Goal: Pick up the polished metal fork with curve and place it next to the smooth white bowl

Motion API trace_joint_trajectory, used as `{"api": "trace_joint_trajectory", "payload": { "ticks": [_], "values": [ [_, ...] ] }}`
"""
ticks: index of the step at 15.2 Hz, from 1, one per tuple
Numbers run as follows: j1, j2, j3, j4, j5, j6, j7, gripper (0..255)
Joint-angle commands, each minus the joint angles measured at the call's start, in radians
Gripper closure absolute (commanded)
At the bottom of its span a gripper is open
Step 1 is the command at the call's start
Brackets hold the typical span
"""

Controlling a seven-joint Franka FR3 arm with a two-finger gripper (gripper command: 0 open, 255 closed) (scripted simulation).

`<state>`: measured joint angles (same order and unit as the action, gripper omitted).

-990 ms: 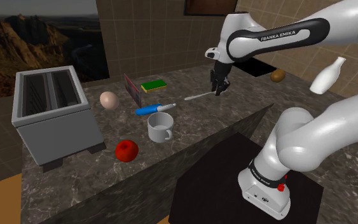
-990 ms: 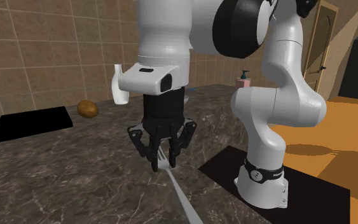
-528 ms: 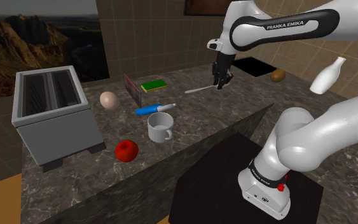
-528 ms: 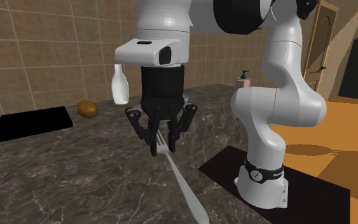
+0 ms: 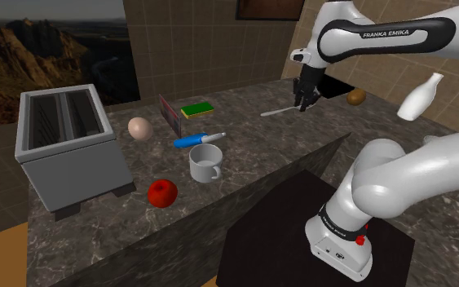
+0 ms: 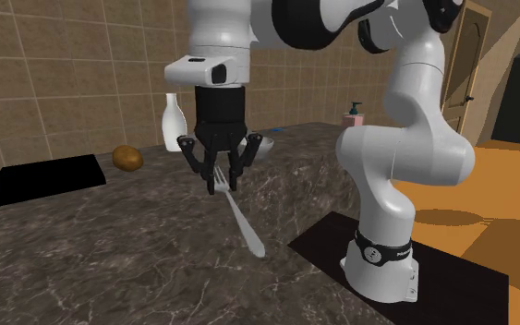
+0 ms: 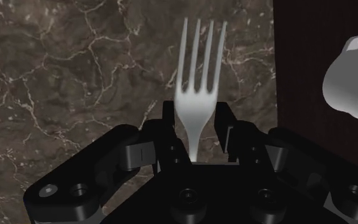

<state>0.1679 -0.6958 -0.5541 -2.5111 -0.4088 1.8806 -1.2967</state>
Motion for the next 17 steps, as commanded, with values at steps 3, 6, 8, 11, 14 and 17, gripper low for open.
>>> {"api": "trace_joint_trajectory", "payload": {
  "ticks": [3,6,8,11,14,17],
  "values": [
    [-0.046,-0.015,-0.075,0.015,-0.051,-0.007,-0.095,255],
    [-0.074,-0.018,-0.135,0.038,-0.086,-0.013,-0.169,255],
    [-0.088,-0.014,-0.178,0.060,-0.107,-0.014,-0.219,255],
    [-0.102,0.000,-0.245,0.100,-0.133,-0.014,-0.295,255],
    [-0.104,0.023,-0.318,0.150,-0.153,-0.010,-0.372,255],
    [-0.094,0.054,-0.398,0.209,-0.164,-0.004,-0.450,255]
  ]
}}
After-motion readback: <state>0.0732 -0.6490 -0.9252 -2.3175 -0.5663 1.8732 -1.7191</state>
